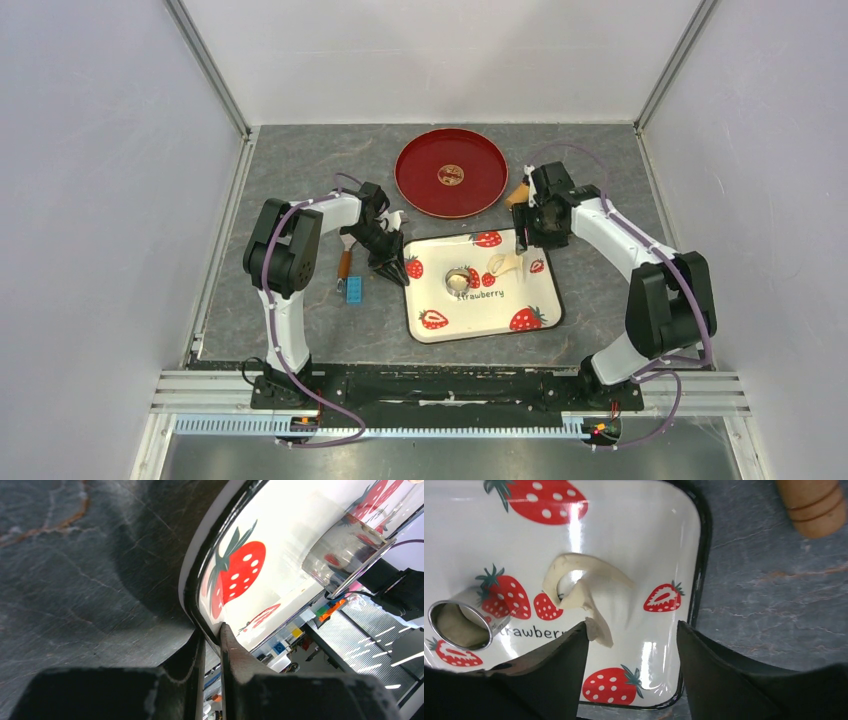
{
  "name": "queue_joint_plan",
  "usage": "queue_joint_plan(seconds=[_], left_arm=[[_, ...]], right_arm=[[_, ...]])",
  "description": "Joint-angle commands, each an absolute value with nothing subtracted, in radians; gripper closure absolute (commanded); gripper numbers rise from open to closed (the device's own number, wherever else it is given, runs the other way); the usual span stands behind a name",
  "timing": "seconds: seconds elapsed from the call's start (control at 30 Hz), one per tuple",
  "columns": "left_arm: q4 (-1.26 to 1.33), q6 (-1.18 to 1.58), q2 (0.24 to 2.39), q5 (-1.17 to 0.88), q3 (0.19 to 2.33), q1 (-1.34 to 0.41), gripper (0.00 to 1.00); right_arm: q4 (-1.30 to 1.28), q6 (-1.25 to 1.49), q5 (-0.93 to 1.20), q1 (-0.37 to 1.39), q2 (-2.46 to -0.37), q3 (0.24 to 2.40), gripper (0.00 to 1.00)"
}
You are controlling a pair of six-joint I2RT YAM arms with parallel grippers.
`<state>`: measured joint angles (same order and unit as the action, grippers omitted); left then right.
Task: Roll out the dumpling wrappers from the dough
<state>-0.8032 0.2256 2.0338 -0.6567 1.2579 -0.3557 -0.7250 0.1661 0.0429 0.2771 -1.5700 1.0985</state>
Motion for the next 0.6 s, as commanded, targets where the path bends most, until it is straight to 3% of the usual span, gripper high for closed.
queue_joint_plan(seconds=[0.0, 0.1, 0.3, 0.57], left_arm=[[-0.806, 0.150, 2.035, -0.514, 1.256, -0.369, 0.82], [-0.806, 0.150, 2.035, -0.514, 1.258, -0.370, 0.82], [-0.808, 0.149, 2.033, -0.512, 1.253, -0.368, 0.82], [-0.807, 0.146, 2.033, -0.512, 1.249, -0.370, 0.82]], right_arm=[[-0.754, 0.160, -0.089, 0.277, -1.535, 1.214, 0.31], [-0.797, 0.149, -0.133, 0.286, -1.541, 1.269, 0.25], [-0.833, 0.144, -0.092, 0.307, -1.555, 1.326, 0.24], [-0.732, 0.160, 0.062, 0.295, -1.600, 1.119, 0.16]])
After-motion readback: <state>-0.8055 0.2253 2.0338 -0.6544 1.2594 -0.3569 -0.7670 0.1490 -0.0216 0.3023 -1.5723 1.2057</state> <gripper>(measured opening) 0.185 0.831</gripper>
